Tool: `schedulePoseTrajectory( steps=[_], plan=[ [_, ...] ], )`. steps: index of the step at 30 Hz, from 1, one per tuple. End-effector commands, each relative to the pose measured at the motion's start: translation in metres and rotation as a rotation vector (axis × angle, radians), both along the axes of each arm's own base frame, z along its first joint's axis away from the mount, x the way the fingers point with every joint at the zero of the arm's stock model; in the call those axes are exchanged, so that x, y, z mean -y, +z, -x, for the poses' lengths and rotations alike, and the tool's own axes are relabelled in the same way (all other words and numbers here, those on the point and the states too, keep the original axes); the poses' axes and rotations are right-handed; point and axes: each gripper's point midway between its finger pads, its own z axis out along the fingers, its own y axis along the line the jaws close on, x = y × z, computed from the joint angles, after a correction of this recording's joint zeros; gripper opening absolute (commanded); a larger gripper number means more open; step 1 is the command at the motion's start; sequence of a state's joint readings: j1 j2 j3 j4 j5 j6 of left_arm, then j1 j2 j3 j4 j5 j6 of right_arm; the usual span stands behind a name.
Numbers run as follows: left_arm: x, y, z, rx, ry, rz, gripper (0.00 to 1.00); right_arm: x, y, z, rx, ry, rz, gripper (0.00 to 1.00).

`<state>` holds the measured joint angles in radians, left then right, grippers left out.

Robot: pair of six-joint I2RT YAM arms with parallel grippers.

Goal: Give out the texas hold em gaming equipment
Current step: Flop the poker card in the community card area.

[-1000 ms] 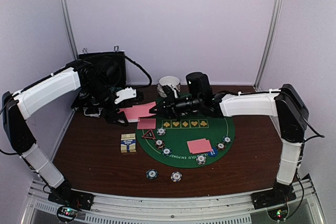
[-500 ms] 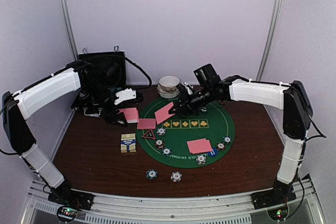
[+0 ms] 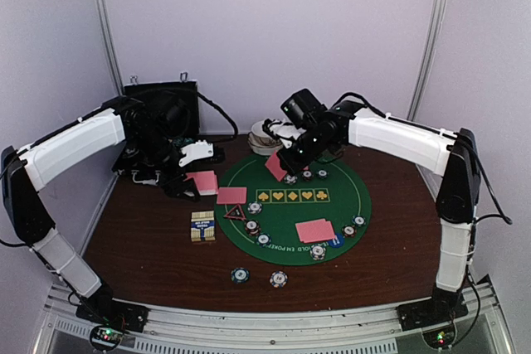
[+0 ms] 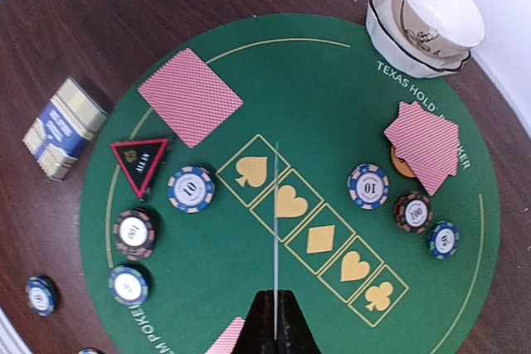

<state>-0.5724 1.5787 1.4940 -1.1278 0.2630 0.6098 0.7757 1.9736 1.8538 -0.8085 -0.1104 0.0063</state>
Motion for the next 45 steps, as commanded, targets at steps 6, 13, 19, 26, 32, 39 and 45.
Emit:
schedulePoseTrajectory(
  steps=[6, 13, 19, 26, 32, 39, 45],
  plan=[
    [-0.01, 0.015, 0.003, 0.04, 0.018, 0.027, 0.0, -0.002, -0.027, -0.048, 0.473, 0.137, 0.451, 0.0],
    [-0.013, 0.019, 0.007, 0.045, 0.02, 0.034, 0.0, -0.028, -0.064, -0.053, 0.61, 0.26, 0.674, 0.0],
    [-0.015, 0.018, 0.007, 0.043, 0.021, 0.03, 0.0, -0.038, -0.091, -0.05, 0.676, 0.322, 0.754, 0.0],
    [-0.014, 0.017, 0.007, 0.036, 0.019, 0.031, 0.0, -0.035, -0.112, -0.045, 0.625, 0.336, 0.757, 0.0],
    [-0.014, 0.017, 0.007, 0.038, 0.02, 0.03, 0.0, -0.028, -0.12, -0.035, 0.582, 0.336, 0.732, 0.06],
    [-0.012, 0.018, 0.006, 0.034, 0.019, 0.036, 0.0, -0.022, -0.118, -0.023, 0.542, 0.335, 0.692, 0.43],
    [-0.01, 0.019, 0.005, 0.034, 0.017, 0.042, 0.0, -0.021, -0.096, -0.024, 0.565, 0.297, 0.663, 0.65]
  ],
)
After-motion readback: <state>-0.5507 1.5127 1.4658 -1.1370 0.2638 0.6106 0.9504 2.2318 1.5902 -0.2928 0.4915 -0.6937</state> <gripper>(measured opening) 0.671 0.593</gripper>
